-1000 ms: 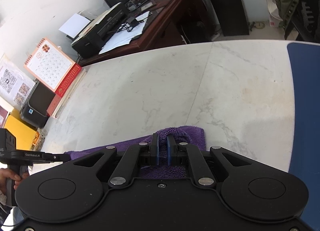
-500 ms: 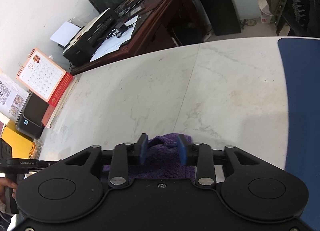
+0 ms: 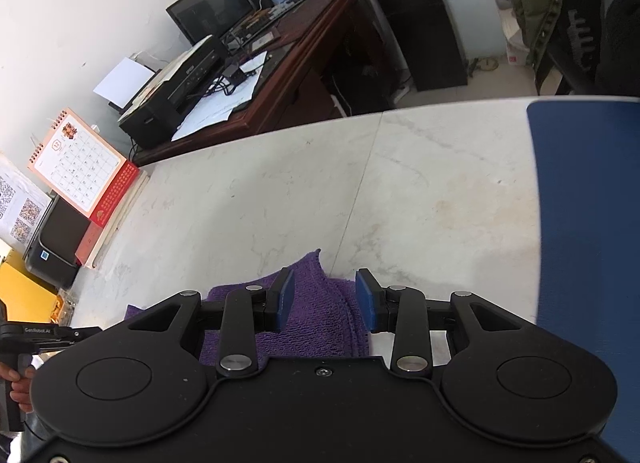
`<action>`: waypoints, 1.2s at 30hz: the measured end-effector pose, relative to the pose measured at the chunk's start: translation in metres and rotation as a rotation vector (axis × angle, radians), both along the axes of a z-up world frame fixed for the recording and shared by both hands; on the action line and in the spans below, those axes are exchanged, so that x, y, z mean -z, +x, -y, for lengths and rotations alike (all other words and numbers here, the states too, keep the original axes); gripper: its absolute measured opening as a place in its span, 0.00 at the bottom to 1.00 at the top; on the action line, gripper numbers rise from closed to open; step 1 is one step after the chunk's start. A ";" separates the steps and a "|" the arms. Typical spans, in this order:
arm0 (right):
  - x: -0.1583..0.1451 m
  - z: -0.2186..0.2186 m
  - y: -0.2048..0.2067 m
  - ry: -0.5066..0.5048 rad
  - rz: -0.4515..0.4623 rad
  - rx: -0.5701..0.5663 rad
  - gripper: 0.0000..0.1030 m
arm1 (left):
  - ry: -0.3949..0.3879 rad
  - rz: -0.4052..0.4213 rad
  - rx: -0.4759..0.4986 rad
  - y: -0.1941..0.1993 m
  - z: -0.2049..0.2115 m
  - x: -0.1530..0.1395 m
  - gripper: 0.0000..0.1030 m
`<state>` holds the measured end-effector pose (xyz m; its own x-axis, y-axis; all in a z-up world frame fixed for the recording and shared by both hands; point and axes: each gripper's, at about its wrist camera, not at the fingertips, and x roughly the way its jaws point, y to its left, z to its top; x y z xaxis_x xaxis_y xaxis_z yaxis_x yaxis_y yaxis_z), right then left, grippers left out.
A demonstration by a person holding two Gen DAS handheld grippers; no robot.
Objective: Fold towel
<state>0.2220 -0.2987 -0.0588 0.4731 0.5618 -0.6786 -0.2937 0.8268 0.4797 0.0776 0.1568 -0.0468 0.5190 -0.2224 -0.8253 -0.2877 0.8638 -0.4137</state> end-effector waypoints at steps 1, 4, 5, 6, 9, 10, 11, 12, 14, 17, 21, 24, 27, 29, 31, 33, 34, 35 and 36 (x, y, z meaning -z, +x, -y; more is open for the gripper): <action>-0.002 0.000 -0.002 -0.003 0.005 0.000 0.32 | -0.001 0.003 0.000 -0.004 0.001 -0.002 0.07; -0.002 -0.010 -0.013 -0.048 0.012 -0.049 0.33 | -0.012 0.009 0.041 -0.015 0.015 -0.002 0.07; -0.001 -0.015 -0.017 -0.066 0.013 -0.071 0.35 | -0.017 0.009 0.057 -0.018 0.020 -0.001 0.07; -0.001 -0.020 -0.021 -0.085 0.015 -0.092 0.35 | -0.018 0.008 0.079 -0.021 0.027 0.000 0.07; 0.001 -0.034 -0.034 -0.141 0.019 -0.157 0.35 | -0.004 -0.005 0.140 -0.028 0.044 0.007 0.08; 0.002 -0.039 -0.038 -0.159 0.020 -0.179 0.35 | 0.008 -0.015 0.161 -0.031 0.049 0.010 0.08; 0.002 -0.044 -0.042 -0.178 0.021 -0.200 0.35 | 0.023 -0.026 0.178 -0.034 0.055 0.014 0.08; 0.003 -0.048 -0.046 -0.197 0.022 -0.222 0.35 | 0.037 -0.035 0.192 -0.037 0.059 0.017 0.08; 0.004 -0.058 -0.055 -0.234 0.025 -0.265 0.35 | 0.061 -0.051 0.215 -0.043 0.066 0.024 0.08; 0.007 -0.068 -0.063 -0.297 0.032 -0.311 0.35 | 0.058 -0.065 0.221 -0.054 0.067 0.030 0.08; 0.016 -0.065 -0.072 -0.327 0.022 -0.329 0.35 | 0.047 -0.095 0.230 -0.063 0.067 0.038 0.08; 0.014 -0.064 -0.073 -0.324 0.025 -0.324 0.35 | 0.052 -0.100 0.227 -0.069 0.066 0.037 0.08; 0.005 -0.059 -0.072 -0.305 0.037 -0.302 0.35 | 0.044 -0.033 0.195 -0.070 0.057 0.022 0.11; 0.001 -0.053 -0.069 -0.295 0.051 -0.277 0.36 | 0.065 0.005 0.176 -0.063 0.051 0.014 0.17; -0.002 -0.044 -0.064 -0.285 0.064 -0.247 0.40 | 0.099 0.017 0.170 -0.053 0.046 0.011 0.17; -0.005 -0.038 -0.059 -0.282 0.064 -0.227 0.41 | 0.120 0.024 0.170 -0.043 0.041 0.012 0.17; -0.006 -0.034 -0.057 -0.283 0.064 -0.219 0.41 | 0.121 0.026 0.171 -0.038 0.039 0.013 0.17; -0.007 -0.032 -0.056 -0.282 0.063 -0.212 0.41 | 0.119 0.027 0.175 -0.033 0.037 0.015 0.17; -0.007 -0.030 -0.055 -0.281 0.059 -0.208 0.41 | 0.116 0.027 0.179 -0.028 0.035 0.017 0.17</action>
